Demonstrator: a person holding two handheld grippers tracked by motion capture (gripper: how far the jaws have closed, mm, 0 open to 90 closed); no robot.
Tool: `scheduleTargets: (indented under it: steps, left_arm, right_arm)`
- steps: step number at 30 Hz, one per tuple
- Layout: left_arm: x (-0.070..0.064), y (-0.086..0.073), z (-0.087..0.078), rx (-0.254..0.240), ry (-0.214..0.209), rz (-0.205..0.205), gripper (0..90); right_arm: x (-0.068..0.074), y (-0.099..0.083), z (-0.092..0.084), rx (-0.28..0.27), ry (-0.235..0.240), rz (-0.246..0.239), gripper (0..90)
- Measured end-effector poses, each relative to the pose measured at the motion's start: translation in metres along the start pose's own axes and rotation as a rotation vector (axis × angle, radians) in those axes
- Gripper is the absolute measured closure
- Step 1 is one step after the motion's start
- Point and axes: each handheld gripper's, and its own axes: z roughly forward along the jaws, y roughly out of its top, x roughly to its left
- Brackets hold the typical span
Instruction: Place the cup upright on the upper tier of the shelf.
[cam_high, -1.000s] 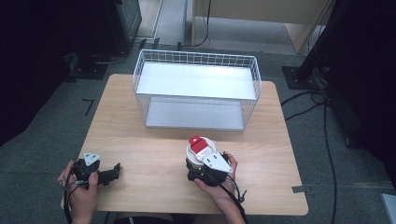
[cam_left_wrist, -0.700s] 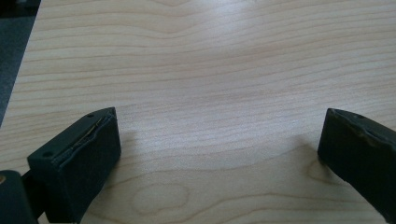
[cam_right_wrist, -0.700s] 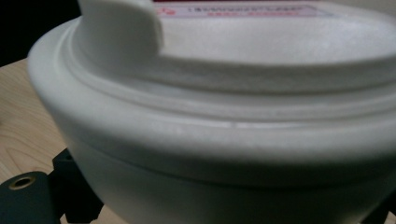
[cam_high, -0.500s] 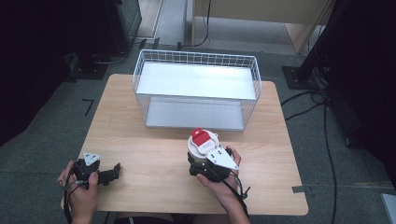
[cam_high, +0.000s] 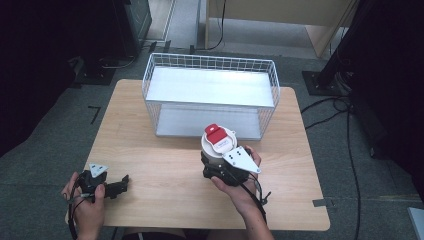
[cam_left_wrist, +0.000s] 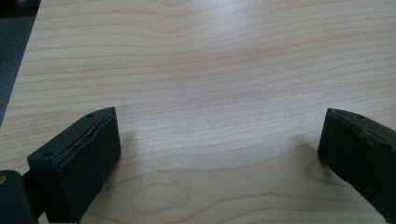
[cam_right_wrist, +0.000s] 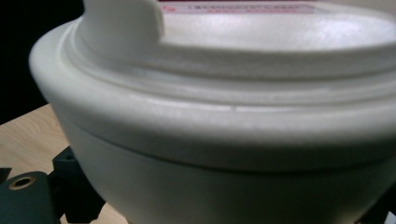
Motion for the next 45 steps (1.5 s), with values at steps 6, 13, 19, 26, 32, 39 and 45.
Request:
scheduleTargets:
  steps: [6,13,19,26,32,39,45]
  left_arm:
    - [0.000,0.000,0.000,0.002,-0.001,0.000,0.0]
    - [0.000,0.000,0.000,0.001,-0.001,0.000,0.0]
    - [0.000,0.000,0.000,0.001,-0.001,0.000,0.0]
    - [0.000,0.000,0.000,0.001,-0.001,0.000,0.0]
    - [0.000,0.000,0.000,0.001,-0.001,0.000,0.0]
    - [0.000,0.000,0.000,0.000,0.000,0.001,0.0]
    - [0.000,0.000,0.000,0.000,0.000,0.002,0.0]
  right_arm:
    - [-0.005,0.015,-0.001,-0.025,-0.003,0.005,8.4]
    - [-0.012,0.041,0.002,-0.052,-0.026,-0.007,8.4]
    - [-0.018,0.057,0.006,-0.076,-0.032,-0.002,8.4]
    - [-0.027,0.080,0.015,-0.117,-0.059,0.007,8.4]
    - [-0.034,0.094,0.022,-0.132,-0.075,0.010,8.4]
    - [-0.042,0.109,0.034,-0.136,-0.099,-0.002,8.4]
    - [-0.048,0.120,0.045,-0.148,-0.120,0.001,8.4]
